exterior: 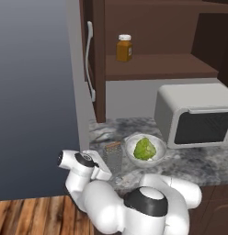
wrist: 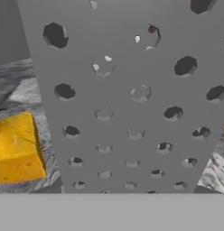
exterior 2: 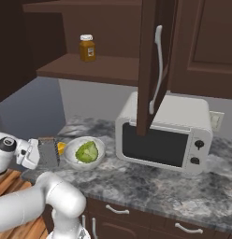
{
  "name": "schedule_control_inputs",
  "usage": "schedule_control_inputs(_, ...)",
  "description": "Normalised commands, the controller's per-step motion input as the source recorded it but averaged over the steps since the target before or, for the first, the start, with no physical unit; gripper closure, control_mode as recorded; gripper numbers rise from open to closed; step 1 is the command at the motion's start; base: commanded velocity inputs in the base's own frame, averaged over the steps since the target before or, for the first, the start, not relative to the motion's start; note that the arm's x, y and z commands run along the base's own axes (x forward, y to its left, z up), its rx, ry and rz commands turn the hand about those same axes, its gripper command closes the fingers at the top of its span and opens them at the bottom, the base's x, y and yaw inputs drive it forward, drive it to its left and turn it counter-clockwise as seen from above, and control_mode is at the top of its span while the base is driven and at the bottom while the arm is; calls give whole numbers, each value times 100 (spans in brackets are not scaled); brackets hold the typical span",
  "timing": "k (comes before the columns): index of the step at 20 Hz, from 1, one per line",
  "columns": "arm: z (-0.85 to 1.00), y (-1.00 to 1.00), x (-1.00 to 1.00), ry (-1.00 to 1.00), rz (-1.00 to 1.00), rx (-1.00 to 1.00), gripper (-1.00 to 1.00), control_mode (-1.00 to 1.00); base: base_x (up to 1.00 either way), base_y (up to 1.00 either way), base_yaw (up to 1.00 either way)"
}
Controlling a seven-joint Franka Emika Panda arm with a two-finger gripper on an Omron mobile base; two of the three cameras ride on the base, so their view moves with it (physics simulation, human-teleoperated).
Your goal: Pick the cheese from the fridge and the cheese grater from the cabinet and place them next to the salad bowl.
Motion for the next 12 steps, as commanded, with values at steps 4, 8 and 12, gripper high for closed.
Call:
schedule_control_inputs(4,-27,-45,0,-2,0,0,100,-100,0,0,0)
schedule_control_inputs(8,-24,-36,0,0,0,0,-100,-100,0,0,0)
schedule_control_inputs(12,-10,-26,-2,0,0,0,-100,-100,0,0,0)
